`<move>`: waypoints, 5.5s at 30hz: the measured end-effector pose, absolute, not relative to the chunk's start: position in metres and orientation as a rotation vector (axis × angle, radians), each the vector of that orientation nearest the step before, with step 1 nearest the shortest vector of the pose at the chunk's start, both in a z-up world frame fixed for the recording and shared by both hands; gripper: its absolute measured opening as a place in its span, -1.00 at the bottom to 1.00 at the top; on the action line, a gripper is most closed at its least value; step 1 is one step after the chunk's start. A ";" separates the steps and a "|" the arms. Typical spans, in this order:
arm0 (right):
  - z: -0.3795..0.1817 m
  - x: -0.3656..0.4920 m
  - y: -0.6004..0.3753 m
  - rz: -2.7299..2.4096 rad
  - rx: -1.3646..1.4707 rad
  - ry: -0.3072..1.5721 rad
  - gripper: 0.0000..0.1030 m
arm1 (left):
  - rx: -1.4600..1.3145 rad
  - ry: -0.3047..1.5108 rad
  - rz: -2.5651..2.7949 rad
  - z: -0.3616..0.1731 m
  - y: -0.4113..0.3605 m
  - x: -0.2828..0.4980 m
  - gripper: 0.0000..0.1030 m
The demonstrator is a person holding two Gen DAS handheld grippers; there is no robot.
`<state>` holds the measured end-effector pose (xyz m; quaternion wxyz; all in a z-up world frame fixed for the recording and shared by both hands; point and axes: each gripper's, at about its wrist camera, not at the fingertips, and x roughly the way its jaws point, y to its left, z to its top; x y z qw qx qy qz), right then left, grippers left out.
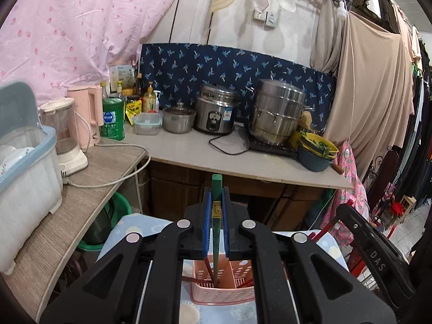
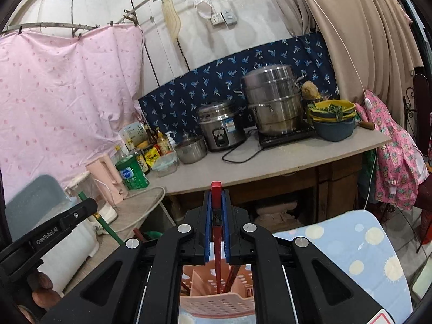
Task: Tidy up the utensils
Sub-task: 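Lift both held chopsticks and carry them above the pink basket, then open both grippers to drop the chopsticks into the pink basket, then move both open grippers back down to the remaining chopsticks, then close the right gripper on a dark brown chopstick while the left gripper grasps a green one, then lift both held chopsticks and carry them above the pink basket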
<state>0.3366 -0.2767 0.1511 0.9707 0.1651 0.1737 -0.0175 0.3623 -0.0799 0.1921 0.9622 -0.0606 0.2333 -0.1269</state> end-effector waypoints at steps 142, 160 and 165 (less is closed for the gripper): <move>-0.076 0.027 -0.181 -0.051 0.173 0.801 -0.84 | 0.094 0.959 -0.300 -0.057 -0.047 0.082 -0.78; -0.036 0.031 -0.203 -0.067 0.224 0.741 -0.87 | -0.046 0.909 -0.328 -0.003 -0.017 0.101 -0.86; 0.003 0.040 -0.213 -0.076 0.205 0.655 -0.87 | -0.093 0.857 -0.345 0.031 -0.009 0.116 -0.87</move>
